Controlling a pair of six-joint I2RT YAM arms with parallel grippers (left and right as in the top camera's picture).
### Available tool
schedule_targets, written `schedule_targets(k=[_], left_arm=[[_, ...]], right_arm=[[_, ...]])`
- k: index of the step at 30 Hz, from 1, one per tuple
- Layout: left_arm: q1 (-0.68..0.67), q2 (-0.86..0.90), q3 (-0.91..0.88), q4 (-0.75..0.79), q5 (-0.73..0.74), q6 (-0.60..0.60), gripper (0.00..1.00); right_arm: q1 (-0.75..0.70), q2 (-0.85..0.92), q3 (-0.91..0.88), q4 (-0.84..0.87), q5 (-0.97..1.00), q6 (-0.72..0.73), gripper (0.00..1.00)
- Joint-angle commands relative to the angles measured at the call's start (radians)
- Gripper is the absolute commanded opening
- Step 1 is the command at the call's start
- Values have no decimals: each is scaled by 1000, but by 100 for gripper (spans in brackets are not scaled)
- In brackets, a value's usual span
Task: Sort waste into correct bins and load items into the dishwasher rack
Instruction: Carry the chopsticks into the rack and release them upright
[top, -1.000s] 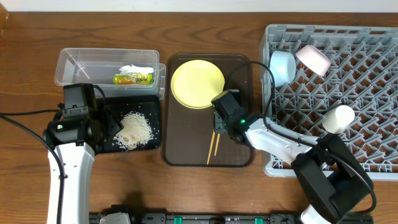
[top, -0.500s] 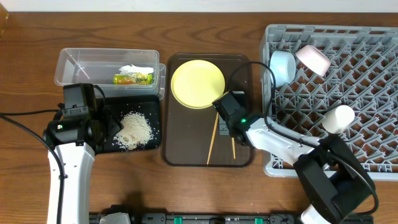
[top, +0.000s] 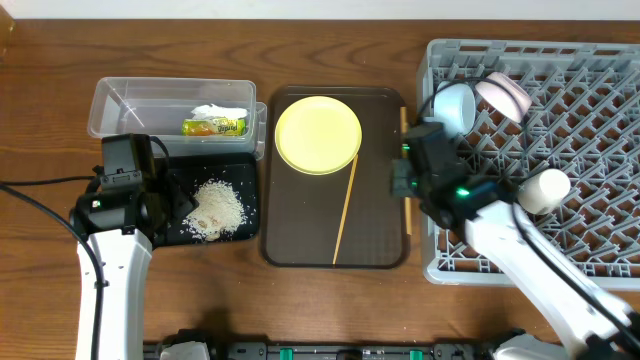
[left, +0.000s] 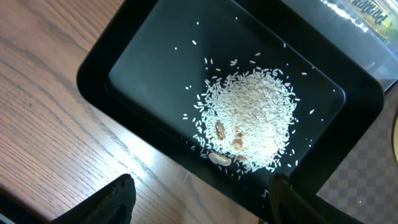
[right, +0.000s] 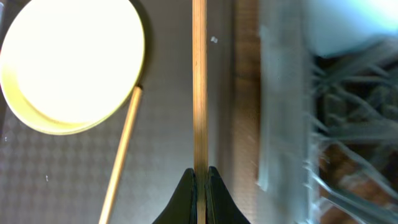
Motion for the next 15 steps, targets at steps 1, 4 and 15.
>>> schedule_targets(k=[1,4,15], left_arm=[[5,6,12,-3,-2,-2,71],[5,6,12,-3,-2,-2,71],[5,6,12,-3,-2,-2,71]], right_arm=[[-48,-73,0,-82,-18,-64,1],[-100,-122,0,-183,22,-69,1],[-288,-138,0,-251,9,-261,1]])
